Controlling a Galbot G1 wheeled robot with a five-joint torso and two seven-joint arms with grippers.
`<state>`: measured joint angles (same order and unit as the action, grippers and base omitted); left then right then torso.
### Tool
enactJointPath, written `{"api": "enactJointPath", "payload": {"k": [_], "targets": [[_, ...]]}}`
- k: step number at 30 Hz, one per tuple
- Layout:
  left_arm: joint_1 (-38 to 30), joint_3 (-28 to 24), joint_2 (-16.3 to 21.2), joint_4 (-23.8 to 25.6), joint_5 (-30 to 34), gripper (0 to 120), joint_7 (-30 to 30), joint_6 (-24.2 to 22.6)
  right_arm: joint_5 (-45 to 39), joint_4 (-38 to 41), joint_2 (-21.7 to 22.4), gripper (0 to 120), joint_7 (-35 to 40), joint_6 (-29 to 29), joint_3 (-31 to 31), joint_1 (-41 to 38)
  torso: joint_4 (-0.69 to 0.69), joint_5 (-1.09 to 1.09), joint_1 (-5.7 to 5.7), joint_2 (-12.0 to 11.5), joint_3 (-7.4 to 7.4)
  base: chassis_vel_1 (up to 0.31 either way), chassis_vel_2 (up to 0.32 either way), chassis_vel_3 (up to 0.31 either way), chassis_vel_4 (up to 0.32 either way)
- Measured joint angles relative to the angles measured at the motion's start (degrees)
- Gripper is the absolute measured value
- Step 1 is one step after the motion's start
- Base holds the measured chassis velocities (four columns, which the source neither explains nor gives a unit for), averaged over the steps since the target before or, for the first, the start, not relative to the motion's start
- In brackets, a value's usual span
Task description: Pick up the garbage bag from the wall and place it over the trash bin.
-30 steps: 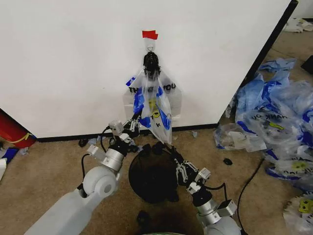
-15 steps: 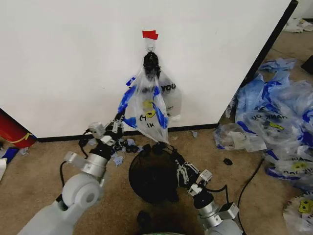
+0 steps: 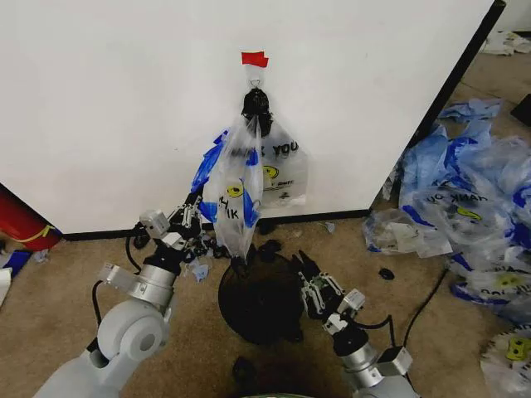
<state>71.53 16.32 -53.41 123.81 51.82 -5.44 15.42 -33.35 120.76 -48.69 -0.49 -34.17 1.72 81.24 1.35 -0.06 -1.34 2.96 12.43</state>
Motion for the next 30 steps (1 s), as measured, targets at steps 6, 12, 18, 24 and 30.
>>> {"api": "enactJointPath", "payload": {"k": [6,12,18,24,30], "targets": [[0.0,-0.8,-1.2,-0.3,-1.2,0,0.1,-0.1,-2.3,6.7,6.8,53,7.8,8.8,-0.3,-6.2,-0.01,0.00,0.00,0.0,0.00,0.000,0.000,0.000,0.000],[-0.1,-1.2,-2.5,-1.3,-2.3,0,0.2,-0.3,-8.8,7.3,12.3,74,16.7,17.5,-10.9,-23.8,-0.01,-0.01,0.00,0.0,0.01,0.000,0.000,0.000,0.000],[-0.5,-1.0,-3.3,-2.4,-2.6,0,0.2,-0.3,-12.6,3.7,12.5,95,23.3,21.9,-24.0,-42.0,-0.02,-0.02,0.00,0.0,0.01,0.000,0.000,0.000,0.000],[-1.0,-0.8,-3.7,-3.5,-2.8,0,0.4,-0.2,-13.6,-0.9,9.3,98,24.9,23.0,-34.4,-52.6,0.00,-0.01,-0.01,0.0,0.02,0.000,0.000,0.000,0.000],[-1.8,-1.2,-3.8,-4.9,-2.9,0,0.6,0.3,-13.2,-3.3,7.0,97,24.6,23.0,-41.3,-59.6,0.01,-0.01,-0.01,0.0,0.01,0.000,0.000,0.000,0.000]]}}
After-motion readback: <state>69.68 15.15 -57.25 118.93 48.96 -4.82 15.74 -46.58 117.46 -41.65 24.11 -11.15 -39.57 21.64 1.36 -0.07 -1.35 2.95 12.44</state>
